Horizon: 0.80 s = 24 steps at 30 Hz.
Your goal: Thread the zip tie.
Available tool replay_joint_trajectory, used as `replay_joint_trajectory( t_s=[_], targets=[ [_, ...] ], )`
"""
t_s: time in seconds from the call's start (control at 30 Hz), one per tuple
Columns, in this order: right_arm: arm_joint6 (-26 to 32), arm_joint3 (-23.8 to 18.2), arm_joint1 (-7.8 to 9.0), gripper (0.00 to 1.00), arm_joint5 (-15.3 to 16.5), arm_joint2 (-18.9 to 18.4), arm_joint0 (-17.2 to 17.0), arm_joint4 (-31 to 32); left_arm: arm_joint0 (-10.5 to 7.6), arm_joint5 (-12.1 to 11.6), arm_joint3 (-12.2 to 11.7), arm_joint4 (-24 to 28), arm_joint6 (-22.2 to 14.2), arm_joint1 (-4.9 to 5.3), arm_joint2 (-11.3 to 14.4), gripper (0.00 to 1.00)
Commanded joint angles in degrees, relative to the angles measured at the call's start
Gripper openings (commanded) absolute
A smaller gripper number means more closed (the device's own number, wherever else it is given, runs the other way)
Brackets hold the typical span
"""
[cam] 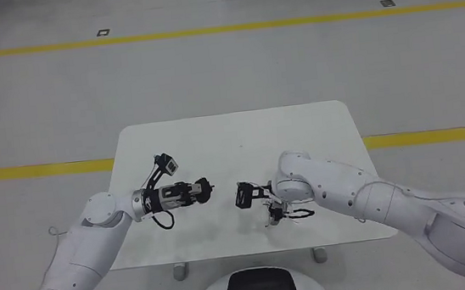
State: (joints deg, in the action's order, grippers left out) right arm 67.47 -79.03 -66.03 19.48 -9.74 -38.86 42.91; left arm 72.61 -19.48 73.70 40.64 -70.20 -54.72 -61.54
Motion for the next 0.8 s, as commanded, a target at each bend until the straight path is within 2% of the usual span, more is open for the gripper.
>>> replay_joint_trajectory(
  t_s=[0.0,0.03,0.13,0.17,0.2,0.5,0.77],
  targets=[
    [-0.5,0.2,-0.40,1.00,0.0,0.0,-0.5,0.9,0.00,0.0,0.0,0.0,0.0,0.00,0.0,0.00],
    [-0.6,0.3,-0.59,1.00,0.0,0.0,-0.7,1.4,0.00,0.0,0.0,0.0,0.0,0.00,0.0,0.00],
    [-1.3,1.0,-1.20,0.82,0.0,0.0,-1.4,2.8,0.00,0.0,0.0,0.0,0.0,0.00,0.0,0.00],
    [-1.6,1.3,-1.37,0.69,0.0,0.0,-1.6,3.1,0.00,0.0,0.0,0.0,0.0,0.00,0.0,0.00],
    [-1.8,1.7,-1.54,0.51,0.0,0.0,-1.7,3.3,0.00,0.0,0.0,0.0,0.0,0.00,0.0,0.00],
    [-4.1,5.3,-3.04,0.40,0.0,0.0,-2.6,3.6,0.00,0.0,0.0,0.0,0.0,0.00,0.0,0.00],
    [-4.5,7.2,-4.47,0.40,0.0,0.0,-3.5,4.3,0.00,0.0,0.0,0.0,0.0,0.00,0.0,0.00]
  ],
)
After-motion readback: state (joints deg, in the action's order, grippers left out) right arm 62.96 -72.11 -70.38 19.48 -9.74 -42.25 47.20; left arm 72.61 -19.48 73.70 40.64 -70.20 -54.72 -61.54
